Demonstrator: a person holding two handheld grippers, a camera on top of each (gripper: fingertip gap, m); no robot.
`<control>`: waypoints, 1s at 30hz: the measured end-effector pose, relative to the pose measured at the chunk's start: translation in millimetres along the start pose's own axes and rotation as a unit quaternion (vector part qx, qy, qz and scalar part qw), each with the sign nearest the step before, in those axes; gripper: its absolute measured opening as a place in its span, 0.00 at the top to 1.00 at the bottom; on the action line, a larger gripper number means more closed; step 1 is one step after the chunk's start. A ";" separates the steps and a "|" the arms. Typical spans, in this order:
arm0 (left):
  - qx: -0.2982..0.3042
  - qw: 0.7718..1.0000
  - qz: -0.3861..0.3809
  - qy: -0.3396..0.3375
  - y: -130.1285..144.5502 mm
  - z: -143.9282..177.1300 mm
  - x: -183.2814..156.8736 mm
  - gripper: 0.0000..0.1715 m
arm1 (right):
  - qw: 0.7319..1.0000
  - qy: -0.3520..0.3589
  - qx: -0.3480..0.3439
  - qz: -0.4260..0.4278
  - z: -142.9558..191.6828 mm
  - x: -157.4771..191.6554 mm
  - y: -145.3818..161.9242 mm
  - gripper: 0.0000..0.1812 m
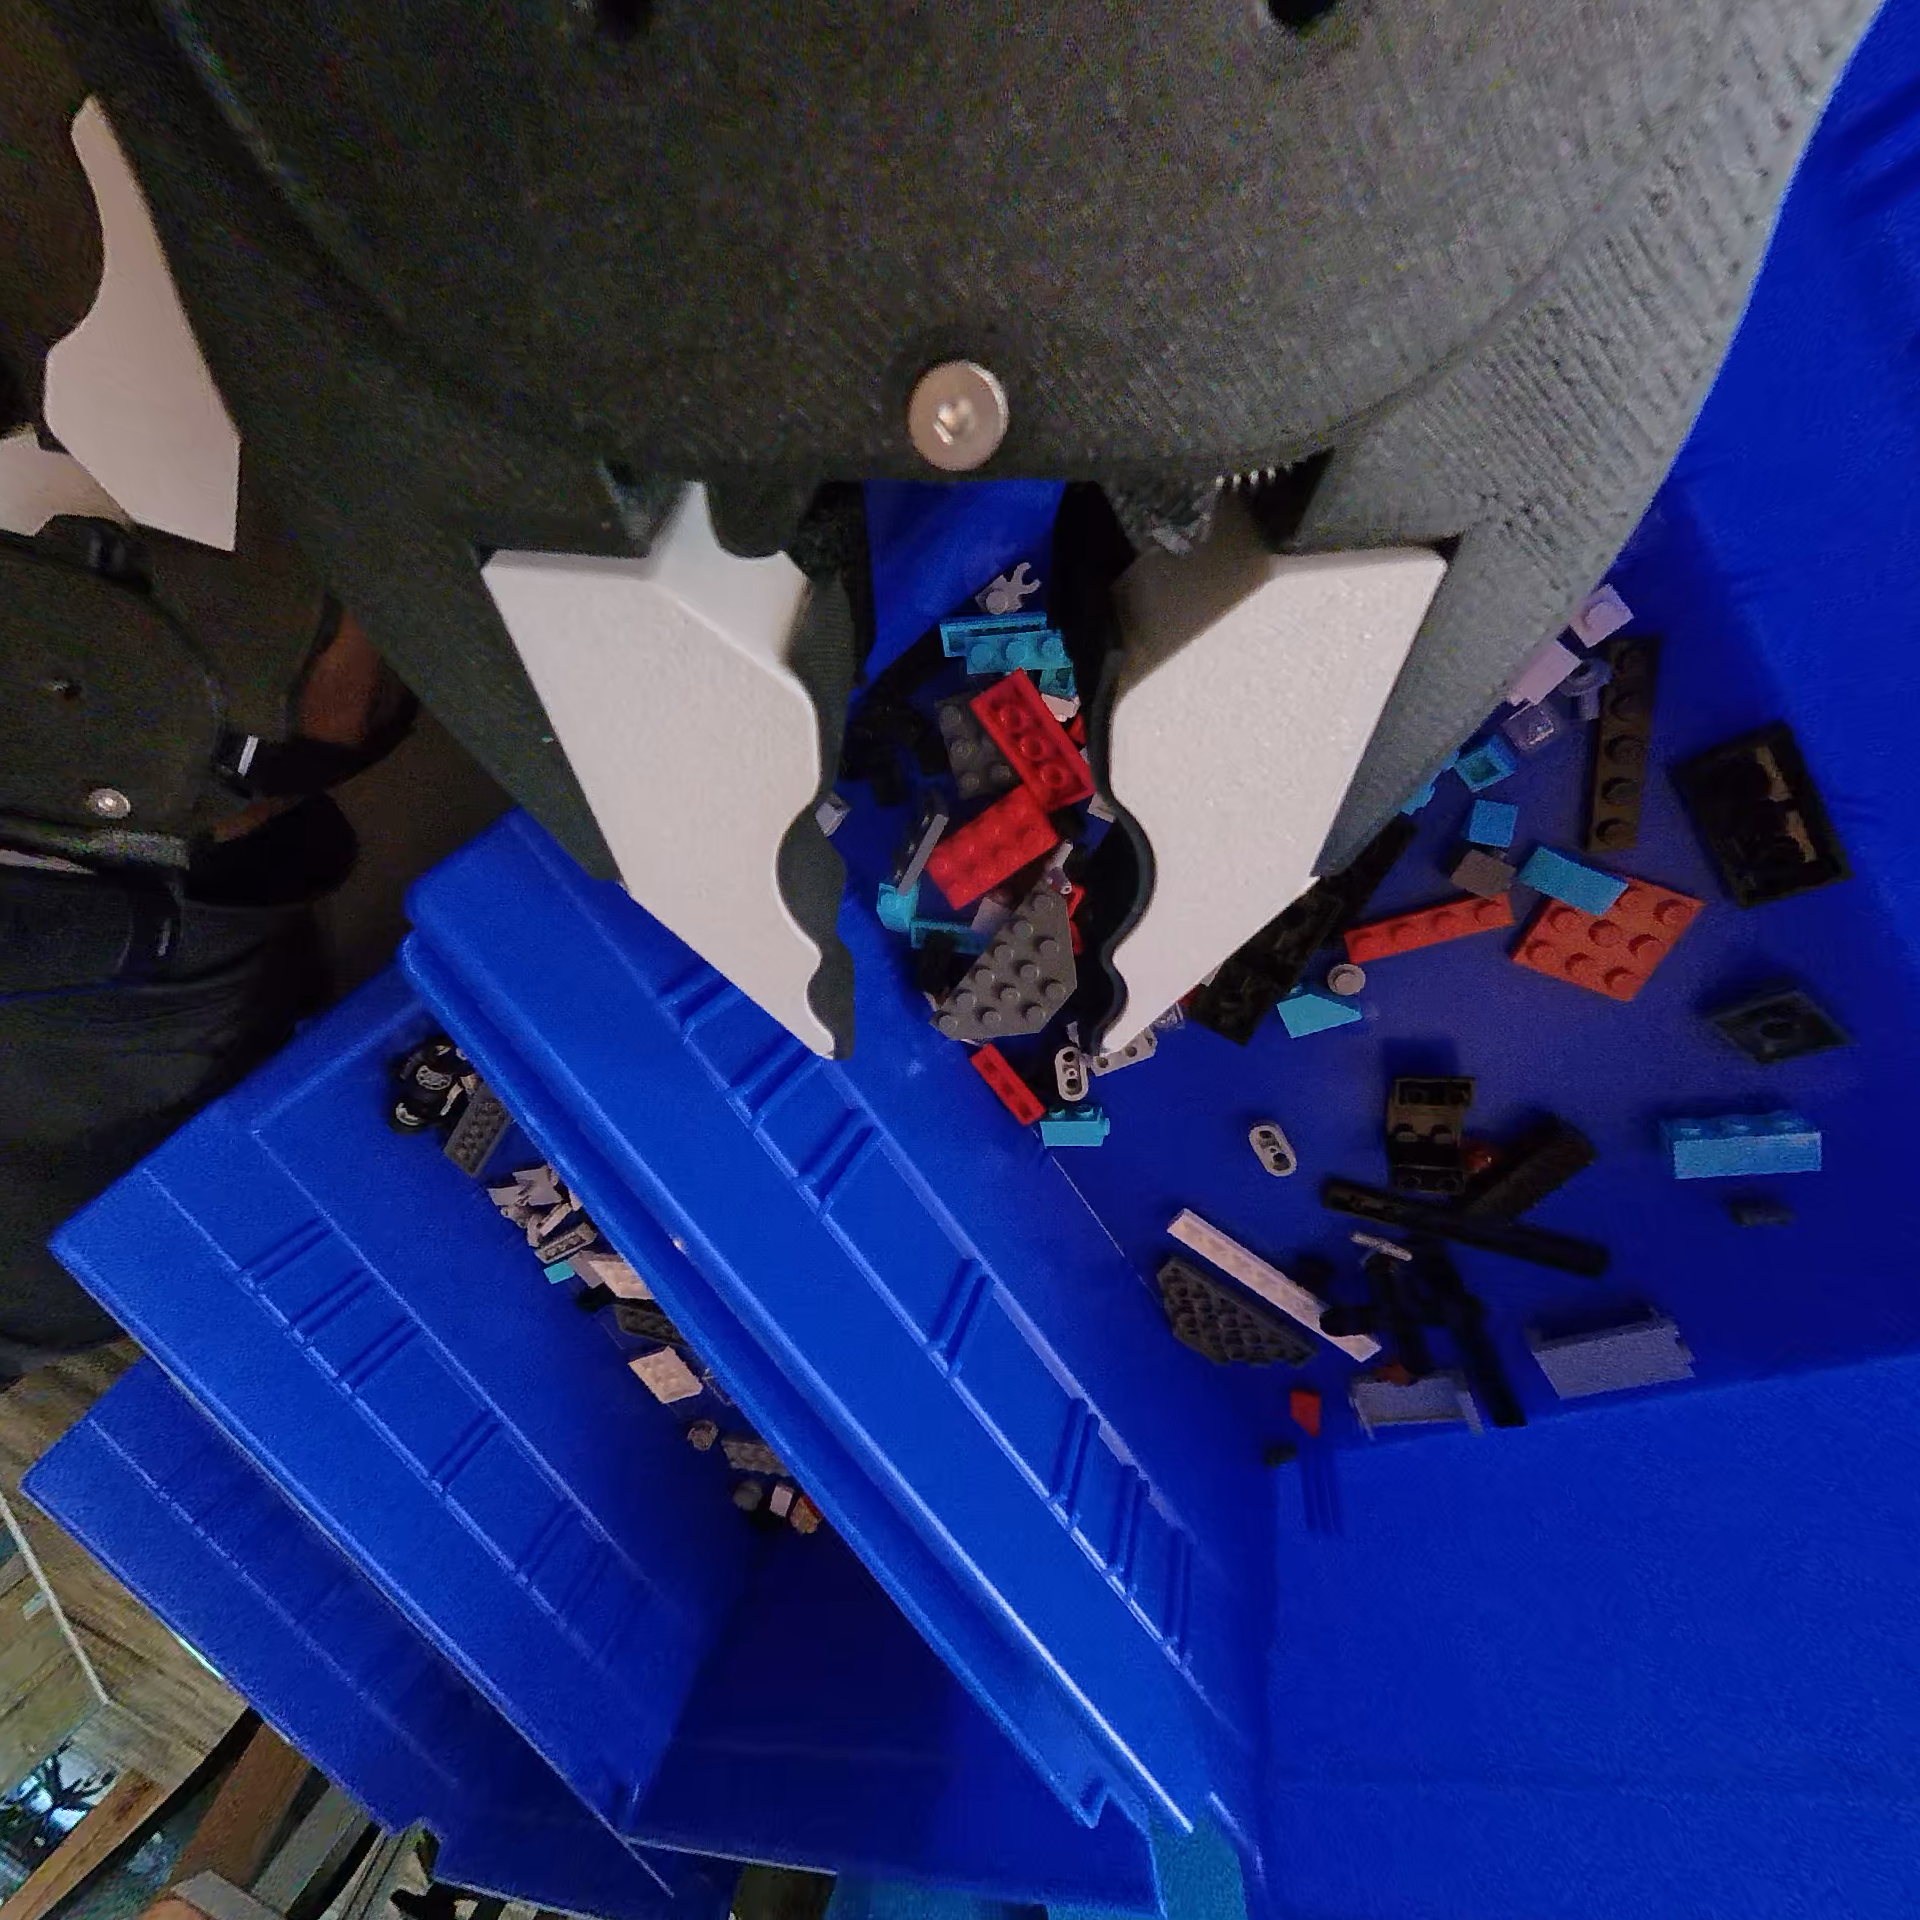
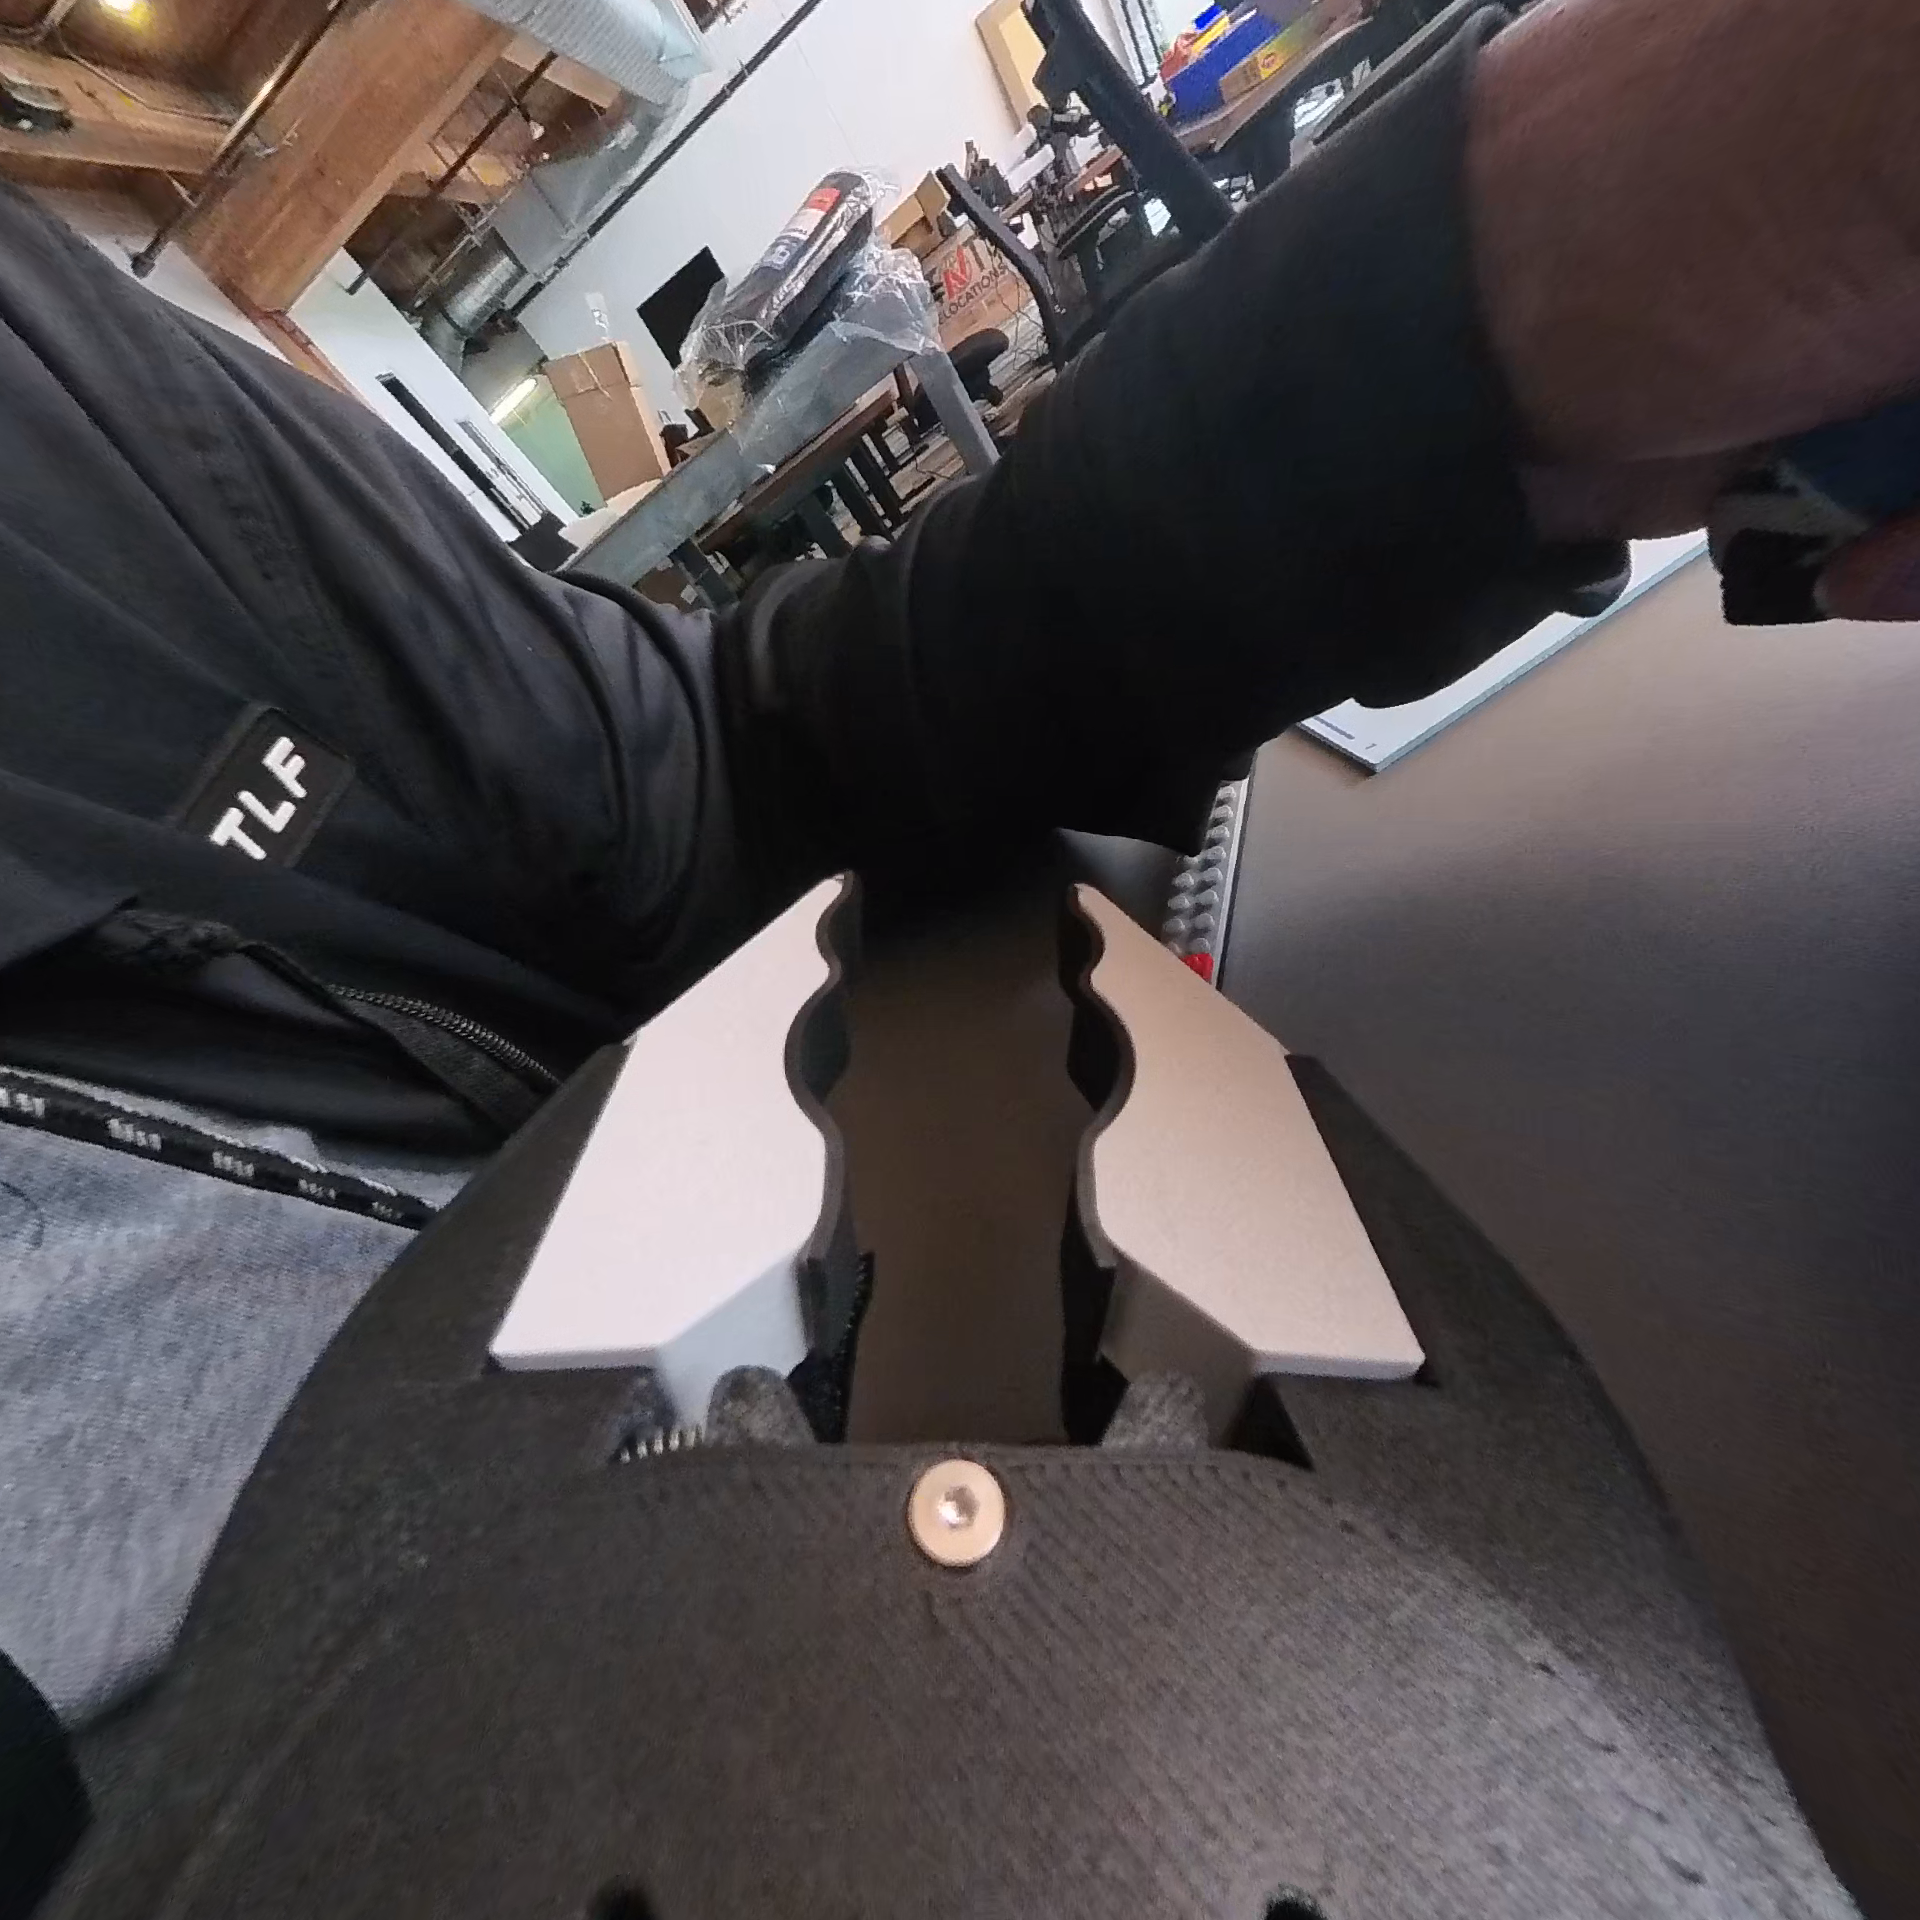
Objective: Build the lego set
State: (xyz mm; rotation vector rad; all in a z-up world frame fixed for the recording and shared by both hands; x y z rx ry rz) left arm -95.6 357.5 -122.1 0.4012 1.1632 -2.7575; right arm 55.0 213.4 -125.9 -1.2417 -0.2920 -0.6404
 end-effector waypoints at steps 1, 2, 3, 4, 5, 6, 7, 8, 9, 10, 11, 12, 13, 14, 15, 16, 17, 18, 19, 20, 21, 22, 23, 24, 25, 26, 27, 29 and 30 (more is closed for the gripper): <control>0.000 1.000 0.000 0.000 0.0 0.0 0.0 0.75 | 1.000 0.000 0.001 0.000 -0.2 0.0 0.1 0.78; 0.000 1.000 0.000 0.000 0.0 0.0 0.0 0.75 | 1.000 -0.001 0.002 -0.001 -0.5 0.0 0.2 0.78; 0.000 1.000 0.000 0.000 -0.1 -0.1 0.0 0.75 | 1.000 -0.001 0.003 -0.001 -0.7 -0.1 0.3 0.78; 0.000 1.000 0.000 0.000 -0.1 -0.1 0.1 0.75 | 1.000 -0.001 0.004 -0.001 -0.8 -0.1 0.4 0.78; 0.000 1.000 0.000 0.000 -0.1 -0.1 0.1 0.75 | 1.000 -0.001 0.004 -0.001 -0.8 0.0 0.4 0.78; 0.000 1.000 0.000 0.000 -0.1 -0.1 0.0 0.75 | 1.000 -0.002 0.004 -0.001 -0.8 0.1 0.4 0.78; 0.000 1.000 0.000 0.000 -0.1 -0.2 0.1 0.75 | 1.000 -0.001 0.003 -0.001 -0.6 0.2 0.4 0.78; 0.001 1.000 0.000 0.000 -0.1 -0.3 0.1 0.75 | 1.000 -0.001 0.003 -0.001 -0.6 0.1 0.4 0.78; 0.000 1.000 0.000 0.000 -0.2 -0.3 0.1 0.75 | 1.000 -0.001 0.004 0.000 -0.6 0.1 0.4 0.78; 0.000 1.000 0.000 0.000 -0.3 -0.2 0.3 0.75 | 1.000 -0.001 0.004 0.000 -0.7 0.1 0.4 0.78; 0.000 1.000 0.000 0.000 -0.3 -0.2 0.3 0.75 | 1.000 -0.001 0.004 0.000 -0.7 0.1 0.4 0.78; 0.000 1.000 0.000 0.001 -0.4 -0.2 0.2 0.75 | 1.000 -0.001 0.004 0.000 -0.8 0.1 0.5 0.78; 0.000 1.000 0.001 0.002 -0.5 -0.1 0.3 0.75 | 1.000 -0.001 0.005 0.000 -0.9 0.1 0.6 0.78; -0.001 1.000 0.001 0.002 -0.6 0.0 0.2 0.75 | 1.000 -0.001 0.005 0.000 -0.7 0.2 0.5 0.78; 0.000 1.000 -0.001 0.001 -0.6 0.2 0.0 0.73 | 1.000 -0.001 0.004 0.000 -0.6 0.3 0.4 0.78; 0.000 1.000 -0.006 -0.001 -0.9 0.4 -0.4 0.72 | 1.000 -0.001 0.004 0.000 -0.5 0.3 0.4 0.78; 0.000 1.000 -0.012 -0.007 -2.0 0.8 -0.1 0.72 | 1.000 -0.002 0.003 0.000 -0.2 0.3 0.3 0.78; 0.000 1.000 -0.018 -0.014 -3.4 1.3 0.0 0.71 | 1.000 -0.002 0.003 0.000 -0.2 0.4 0.3 0.78; 0.001 1.000 -0.025 -0.020 -5.9 1.8 0.1 0.71 | 1.000 -0.002 0.003 0.000 -0.1 0.5 0.3 0.78; 0.001 0.999 -0.030 -0.022 -9.8 2.8 -0.8 0.71 | 1.000 -0.003 0.004 0.001 -0.2 0.6 0.5 0.78; 0.003 0.999 -0.035 -0.020 -14.9 4.2 -3.7 0.71 | 1.000 -0.004 0.004 0.002 -0.1 1.0 0.6 0.78; 0.005 0.999 -0.042 -0.010 -21.4 5.9 -9.5 0.71 | 1.000 -0.005 0.004 0.002 0.1 1.4 0.7 0.78; 0.006 0.999 -0.053 -0.003 -28.9 8.2 -16.1 0.70 | 1.000 -0.006 0.004 0.003 0.5 1.7 0.9 0.78; 0.008 0.998 -0.067 -0.002 -36.6 10.4 -22.1 0.70 | 1.000 -0.006 0.004 0.004 0.8 2.2 1.1 0.78; 0.011 0.997 -0.081 -0.005 -44.1 12.0 -27.6 0.70 | 1.000 -0.007 0.004 0.005 1.0 2.7 1.3 0.78; 0.016 0.995 -0.094 -0.005 -51.0 12.6 -33.3 0.70 | 1.000 -0.008 0.005 0.006 1.2 2.9 1.6 0.78; 0.021 0.994 -0.106 -0.003 -57.5 12.3 -39.4 0.69 | 1.000 -0.008 0.005 0.007 1.4 3.1 1.7 0.78; 0.030 0.991 -0.130 0.000 -69.4 9.6 -50.1 0.69 | 1.000 -0.008 0.005 0.008 1.6 3.5 1.9 0.78; 0.035 0.989 -0.142 0.002 -74.9 7.3 -54.7 0.69 | 1.000 -0.008 0.005 0.009 1.5 3.7 2.0 0.78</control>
Point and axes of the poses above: each gripper's, where its closed fingertips meet, z back along the fingers, y out of its underside, x = y × z across the jaws, the point moved 3 cm from there along z, back along the fingers, and after that the axes turned 12 degrees about x, right-handed, at the moved point
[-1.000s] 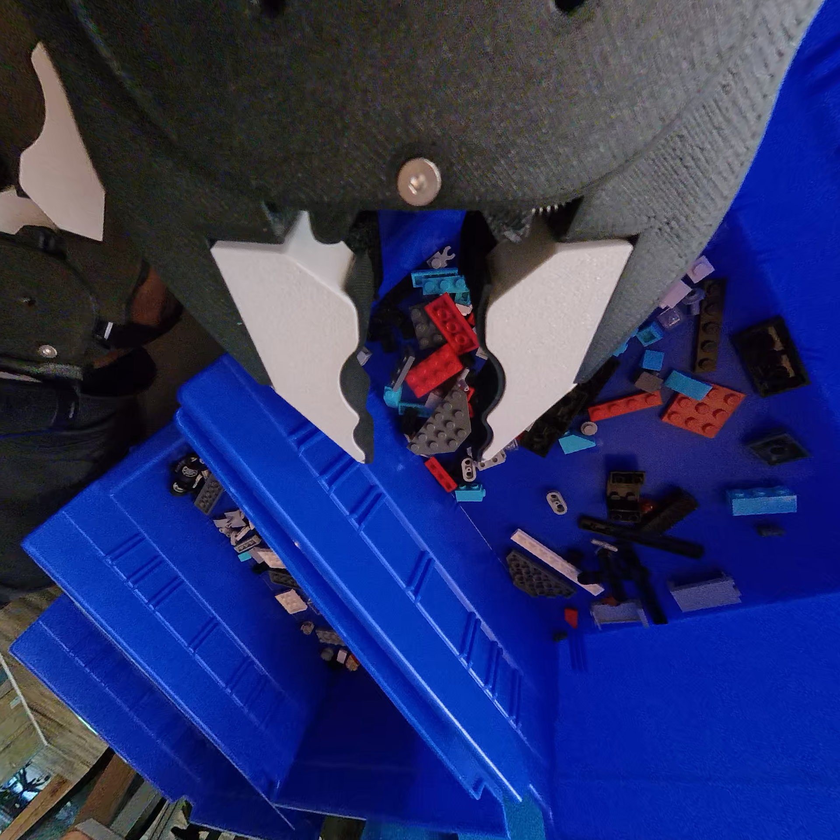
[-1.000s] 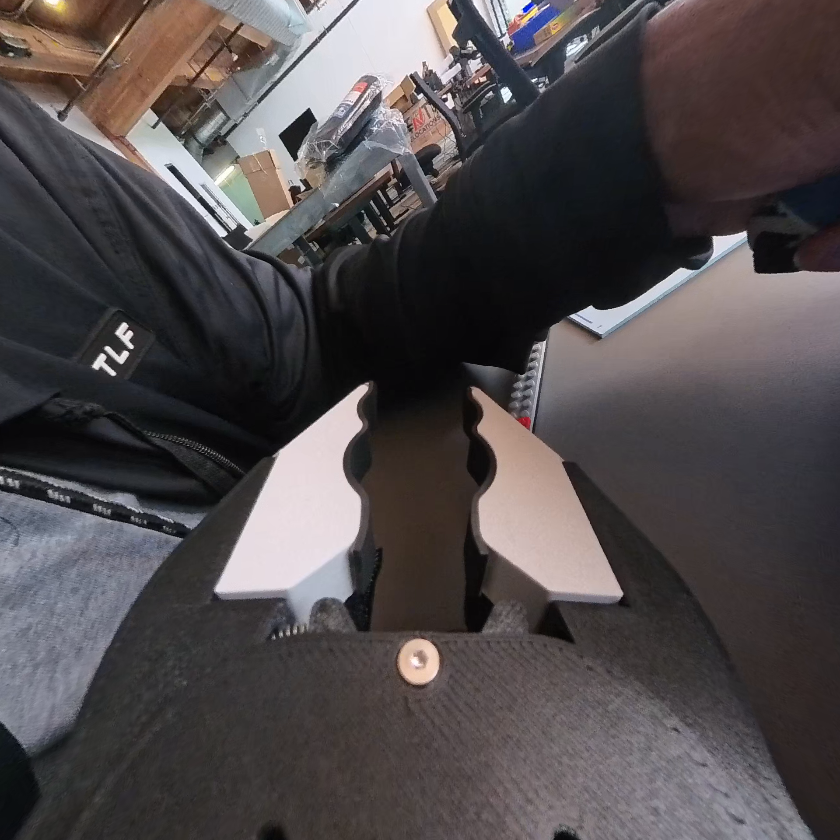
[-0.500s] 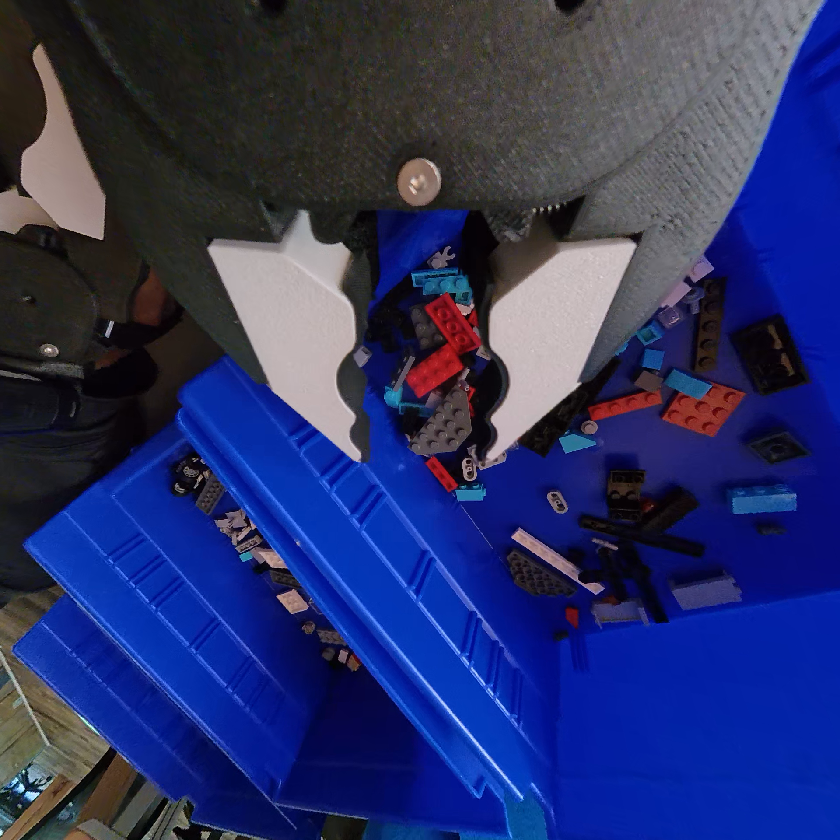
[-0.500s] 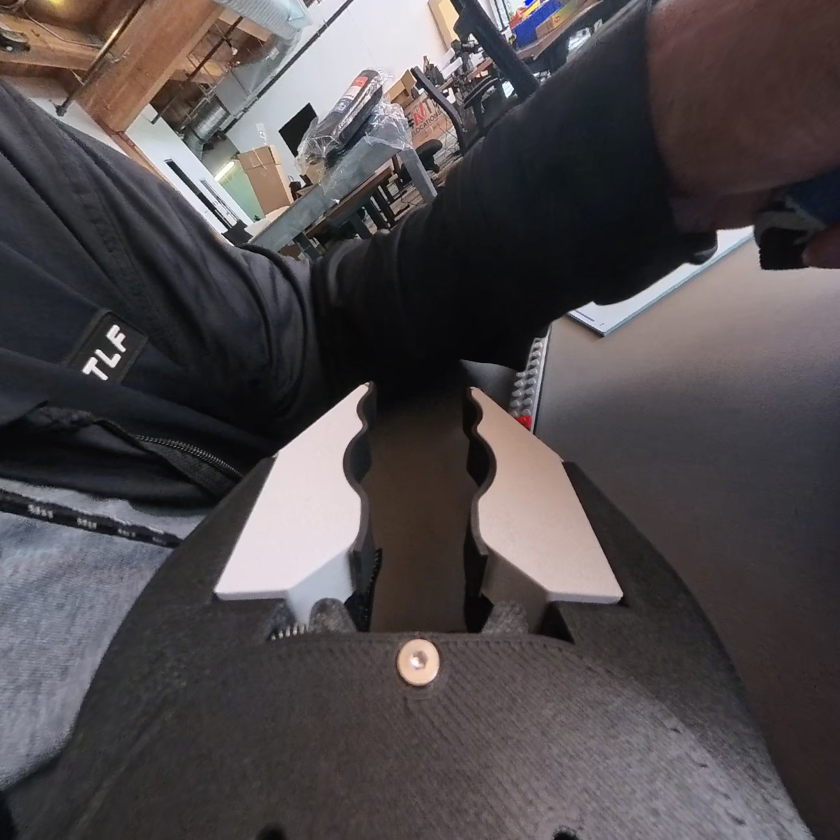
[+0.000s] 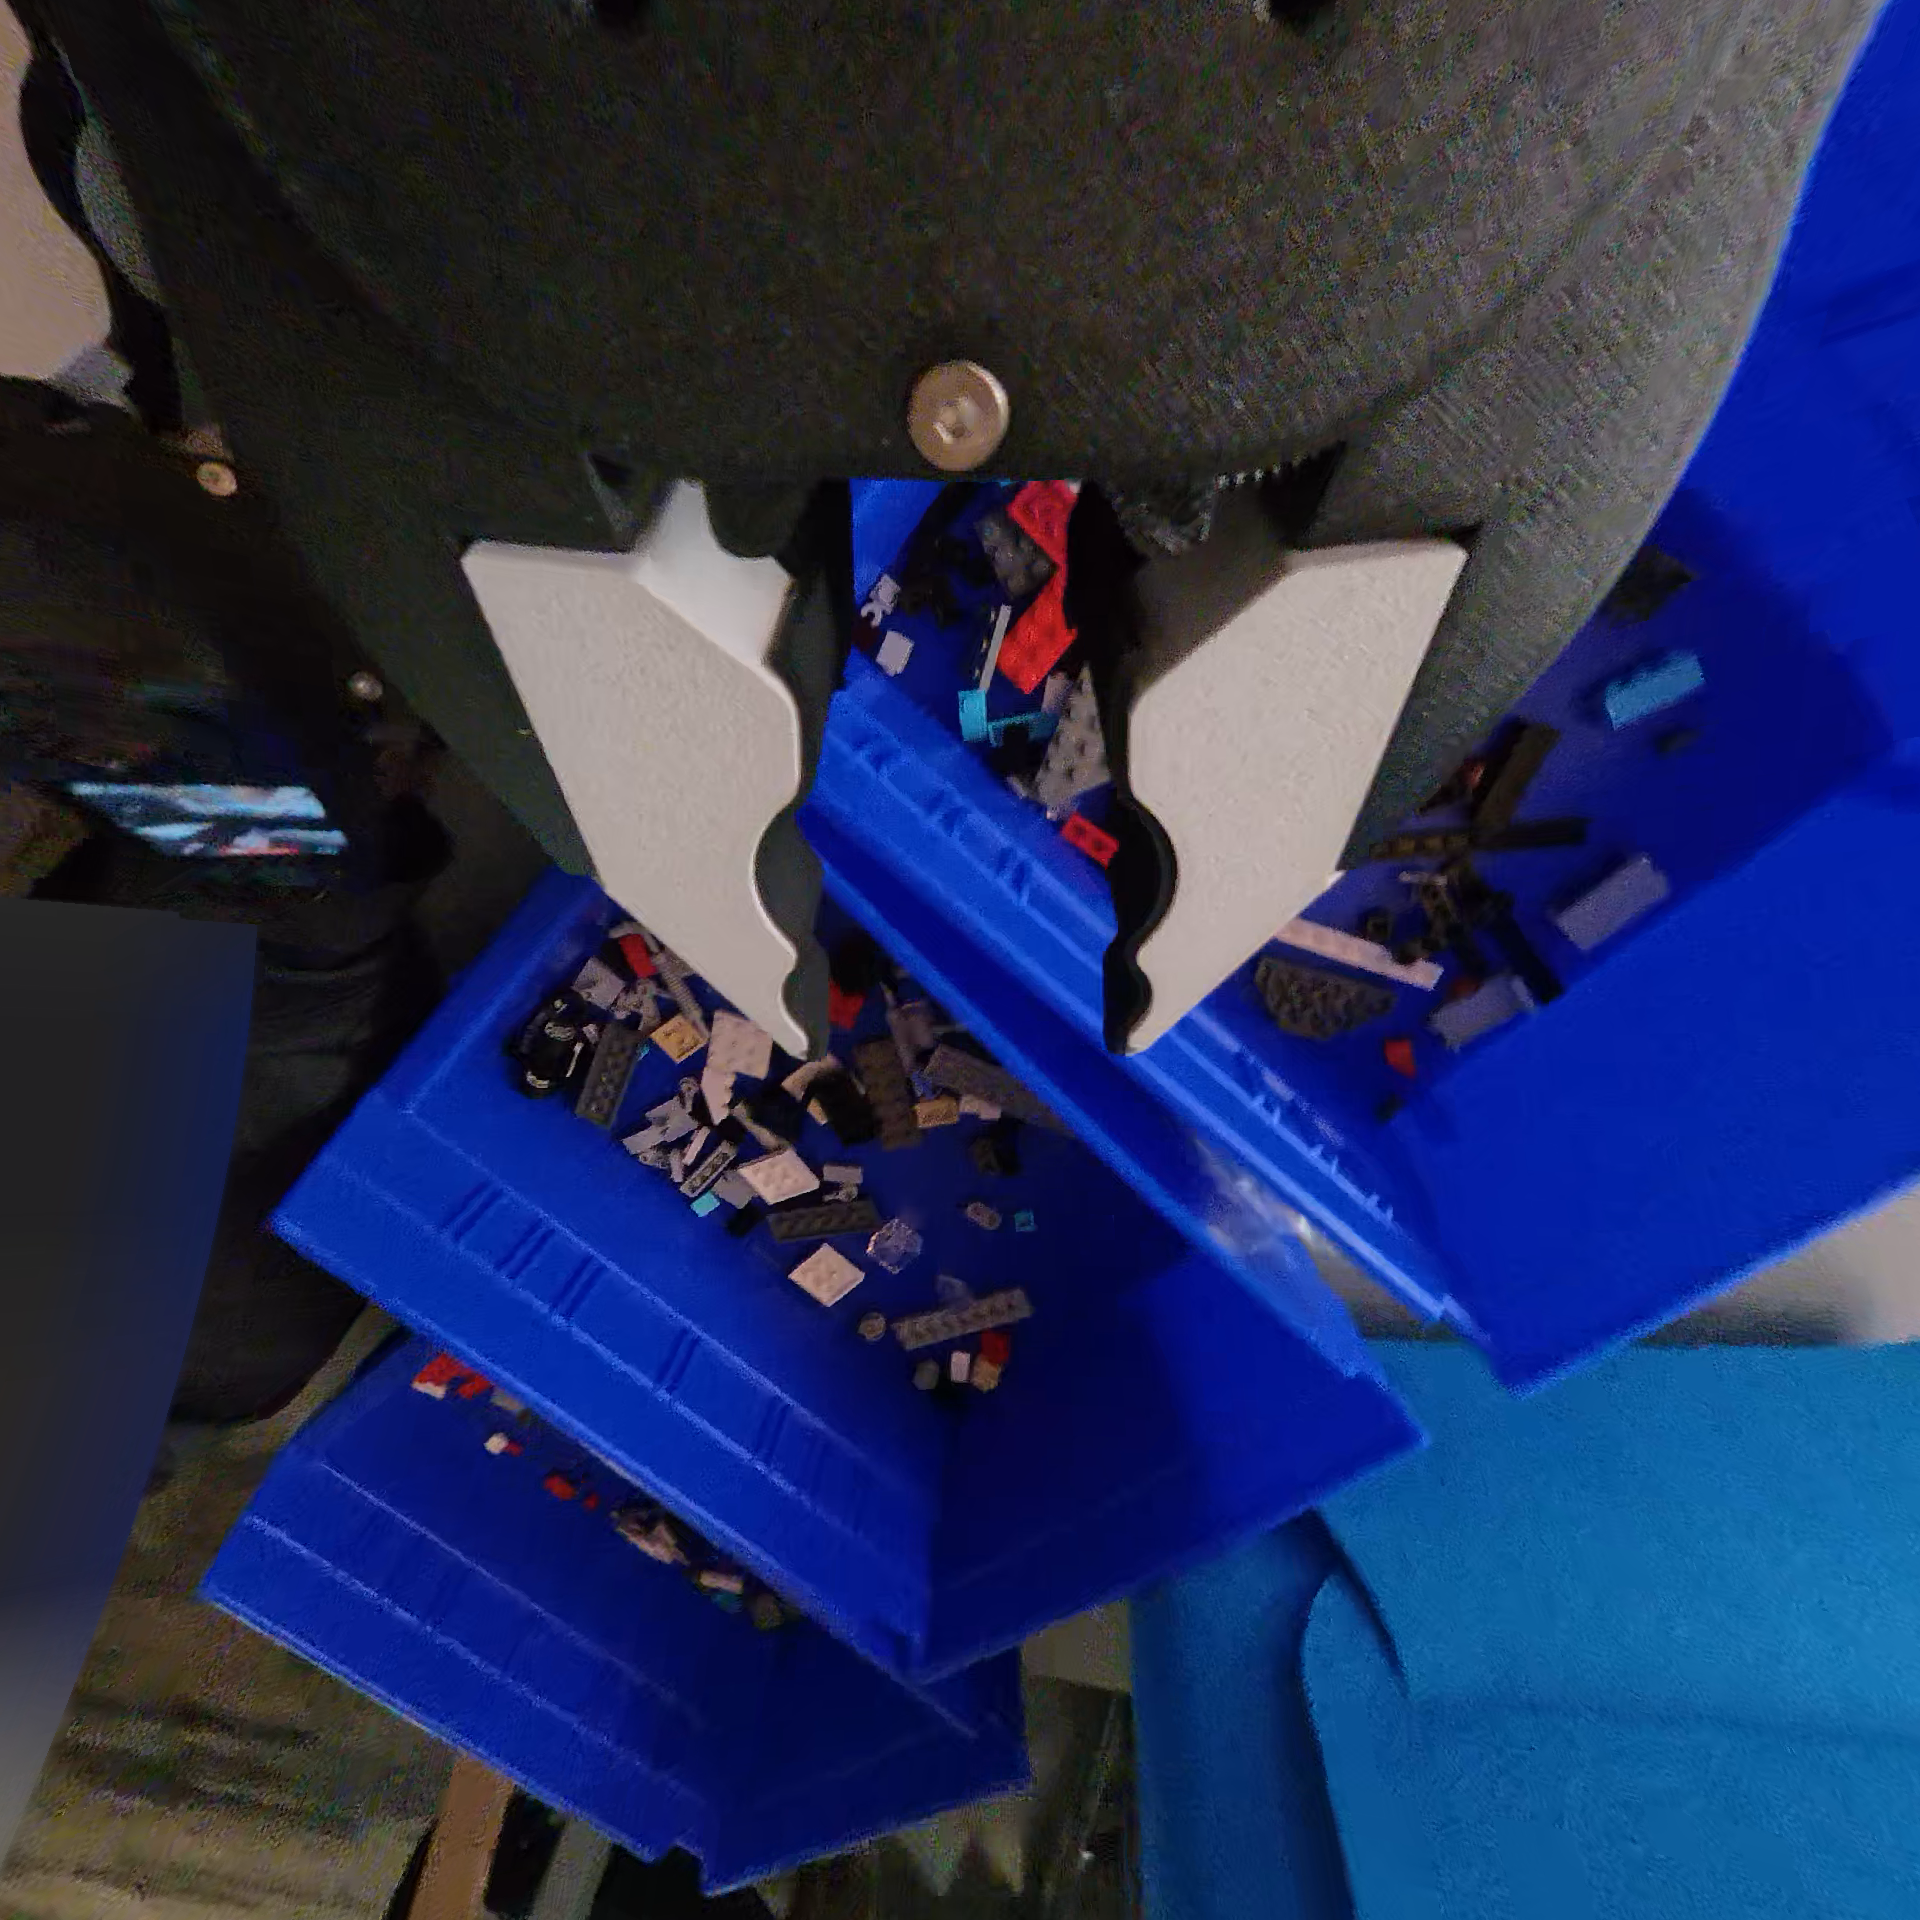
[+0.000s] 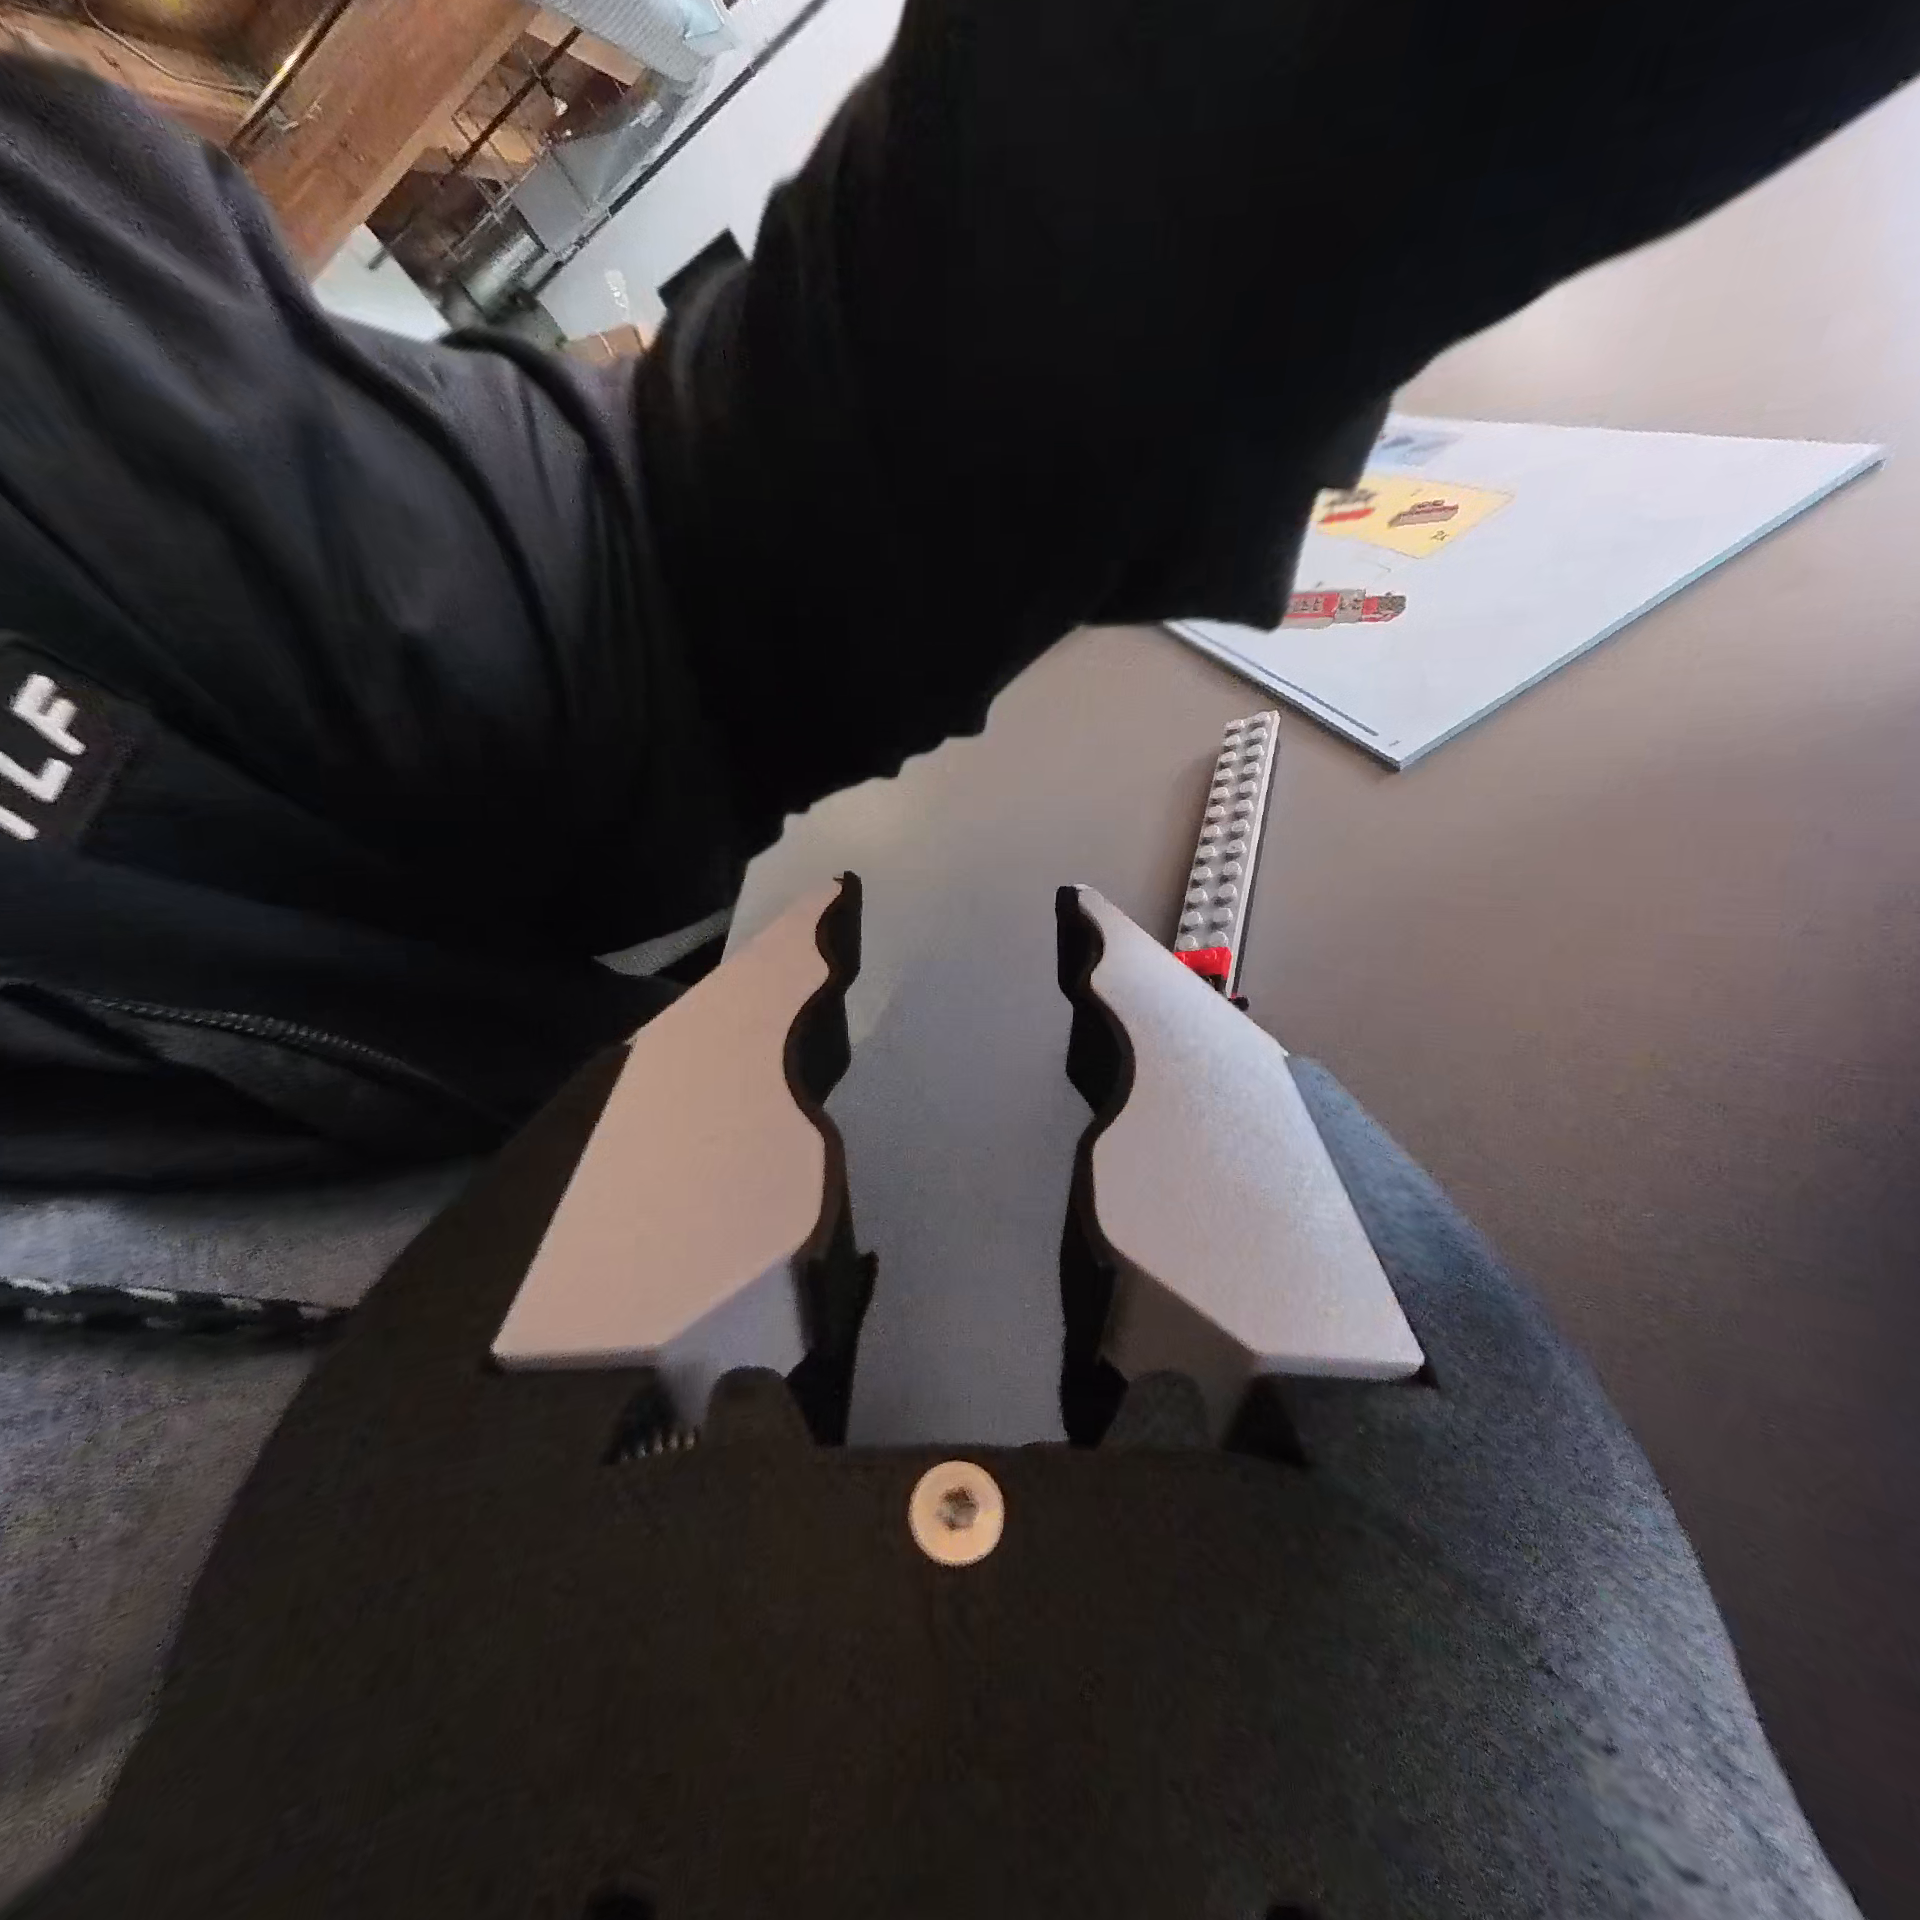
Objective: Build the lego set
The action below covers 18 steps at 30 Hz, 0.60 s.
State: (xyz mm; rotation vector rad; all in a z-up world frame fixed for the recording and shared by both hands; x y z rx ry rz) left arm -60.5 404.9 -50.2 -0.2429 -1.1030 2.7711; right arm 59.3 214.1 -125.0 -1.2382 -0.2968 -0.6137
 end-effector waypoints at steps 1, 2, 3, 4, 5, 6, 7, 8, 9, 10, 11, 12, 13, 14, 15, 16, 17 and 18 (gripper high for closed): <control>0.005 1.000 -0.010 0.005 -6.2 -2.7 -2.6 0.69 | 1.000 0.000 0.001 0.001 -0.3 0.1 0.2 0.78; 0.010 1.000 -0.020 0.011 -12.0 -6.3 -5.4 0.69 | 1.000 0.001 0.002 0.001 -0.7 0.2 0.4 0.78; 0.015 0.999 -0.031 0.020 -17.6 -10.7 -8.4 0.69 | 1.000 0.001 0.003 0.002 -1.0 0.3 0.6 0.78; 0.020 0.998 -0.045 0.028 -22.9 -15.8 -11.5 0.69 | 1.000 0.001 0.004 0.002 -1.2 0.3 0.7 0.78; 0.028 0.997 -0.059 0.036 -27.5 -21.6 -14.7 0.69 | 1.000 0.001 0.005 0.002 -1.5 0.3 0.9 0.78; 0.040 0.996 -0.073 0.043 -31.4 -28.4 -17.6 0.69 | 1.000 0.001 0.007 0.002 -2.0 0.5 1.2 0.78; 0.054 0.993 -0.088 0.050 -35.1 -35.5 -21.0 0.69 | 1.000 0.000 0.009 0.003 -2.6 0.6 1.5 0.78; 0.069 0.991 -0.104 0.056 -38.8 -42.9 -24.8 0.69 | 1.000 -0.001 0.012 0.003 -3.2 0.9 1.9 0.78; 0.084 0.987 -0.118 0.063 -42.6 -50.3 -28.8 0.69 | 1.000 -0.002 0.015 0.004 -4.0 1.3 2.5 0.78; 0.102 0.984 -0.127 0.071 -46.2 -58.0 -33.2 0.69 | 1.000 -0.004 0.018 0.005 -4.7 1.7 3.0 0.78; 0.122 0.980 -0.132 0.083 -49.5 -66.0 -38.4 0.69 | 1.000 -0.005 0.021 0.006 -5.4 2.1 3.5 0.78; 0.142 0.976 -0.136 0.094 -52.6 -74.2 -44.1 0.68 | 1.000 -0.007 0.023 0.006 -6.0 2.7 4.0 0.78; 0.160 0.972 -0.142 0.101 -55.5 -82.9 -49.4 0.68 | 1.000 -0.009 0.025 0.007 -6.4 3.1 4.2 0.78; 0.178 0.967 -0.149 0.108 -57.3 -92.1 -54.8 0.68 | 1.000 -0.011 0.026 0.007 -6.6 3.5 4.4 0.78; 0.196 0.960 -0.160 0.116 -57.6 -101.3 -60.9 0.68 | 1.000 -0.012 0.026 0.008 -6.5 3.8 4.5 0.78; 0.212 0.954 -0.172 0.123 -56.9 -111.0 -66.6 0.68 | 1.000 -0.012 0.026 0.008 -6.6 3.9 4.5 0.78; 0.228 0.947 -0.184 0.128 -55.0 -120.9 -71.4 0.68 | 1.000 -0.012 0.026 0.008 -6.7 4.0 4.5 0.78; 0.245 0.940 -0.196 0.131 -51.6 -130.8 -74.6 0.68 | 1.000 -0.012 0.026 0.009 -6.7 4.1 4.6 0.78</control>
Point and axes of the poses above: each gripper's, where its closed fingertips meet, z back along the fingers, y out of its underside, x = y × z across the jaws, the point moved 3 cm from there along z, back along the fingers, and after that the axes turned 12 degrees about x, right-handed, at the moved point
